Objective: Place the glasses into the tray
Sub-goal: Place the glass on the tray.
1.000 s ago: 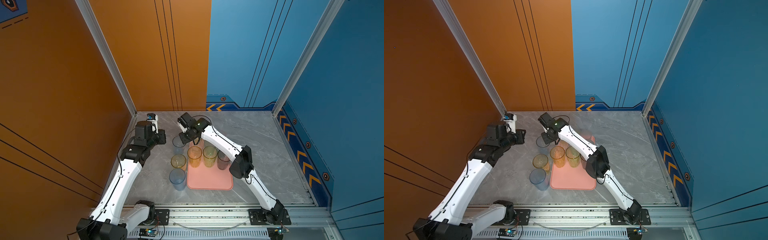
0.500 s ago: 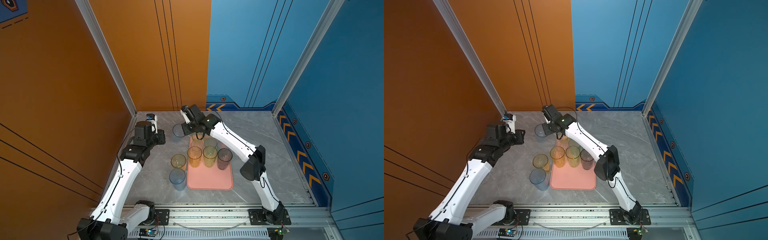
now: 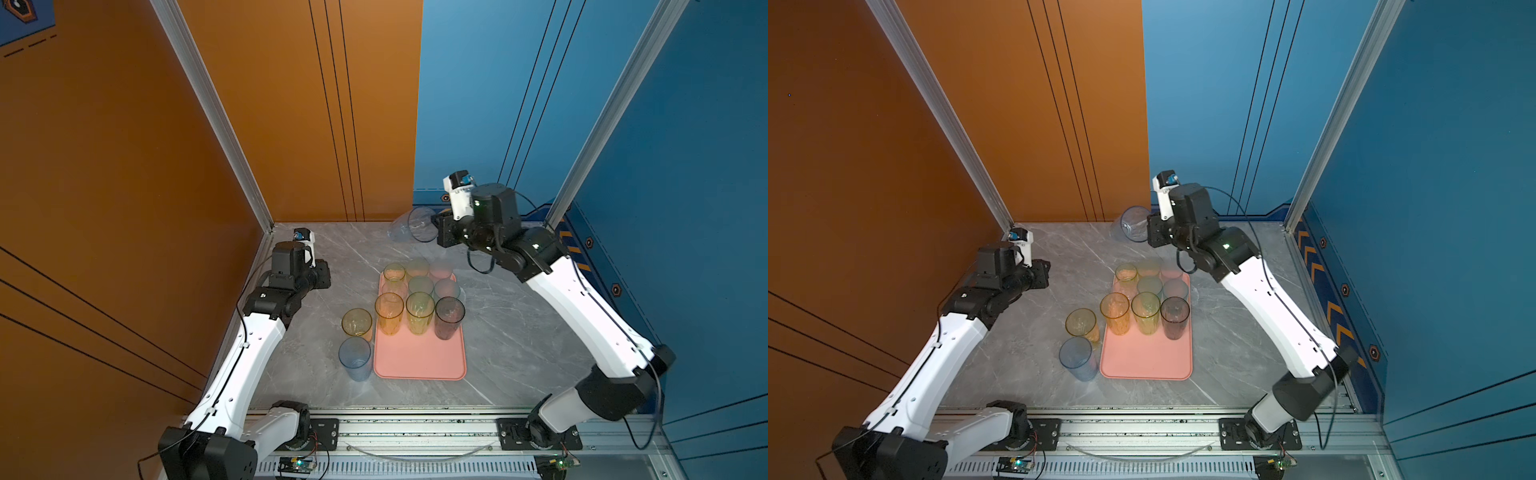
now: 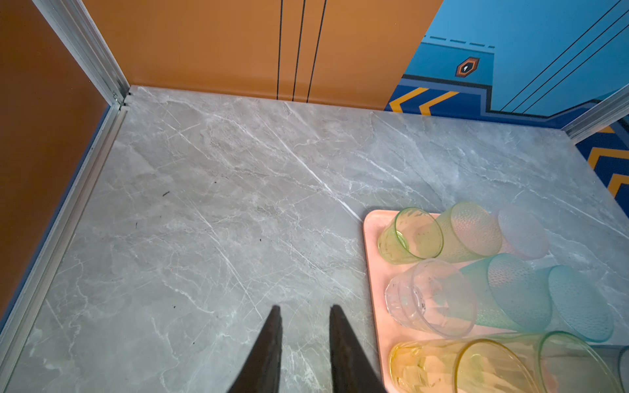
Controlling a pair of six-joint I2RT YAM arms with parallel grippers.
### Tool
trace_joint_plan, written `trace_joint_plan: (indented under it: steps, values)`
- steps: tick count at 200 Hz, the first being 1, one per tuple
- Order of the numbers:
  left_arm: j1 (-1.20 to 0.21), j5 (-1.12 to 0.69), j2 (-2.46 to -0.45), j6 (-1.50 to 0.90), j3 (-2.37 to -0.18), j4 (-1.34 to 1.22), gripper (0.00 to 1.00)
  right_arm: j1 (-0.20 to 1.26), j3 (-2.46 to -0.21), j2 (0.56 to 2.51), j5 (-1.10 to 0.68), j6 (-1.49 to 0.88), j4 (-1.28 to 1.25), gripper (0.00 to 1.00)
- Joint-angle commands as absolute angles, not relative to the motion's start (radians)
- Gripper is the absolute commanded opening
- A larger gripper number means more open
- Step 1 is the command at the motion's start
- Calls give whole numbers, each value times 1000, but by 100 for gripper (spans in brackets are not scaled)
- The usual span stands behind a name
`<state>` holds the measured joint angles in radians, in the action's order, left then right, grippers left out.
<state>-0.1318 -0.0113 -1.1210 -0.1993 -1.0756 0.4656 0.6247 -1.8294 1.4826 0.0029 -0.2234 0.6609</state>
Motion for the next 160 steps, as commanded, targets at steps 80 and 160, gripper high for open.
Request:
trace_joint_plan:
  steps: [80,160]
  values:
    - [-184,21,-1166,-163,-1181,658,26,848,-1561,1170,-9,-143,1014,0]
    - [-240,43,-1211,-144,-1255,732,27,1025,-1440,1293,203,-280,1027,0]
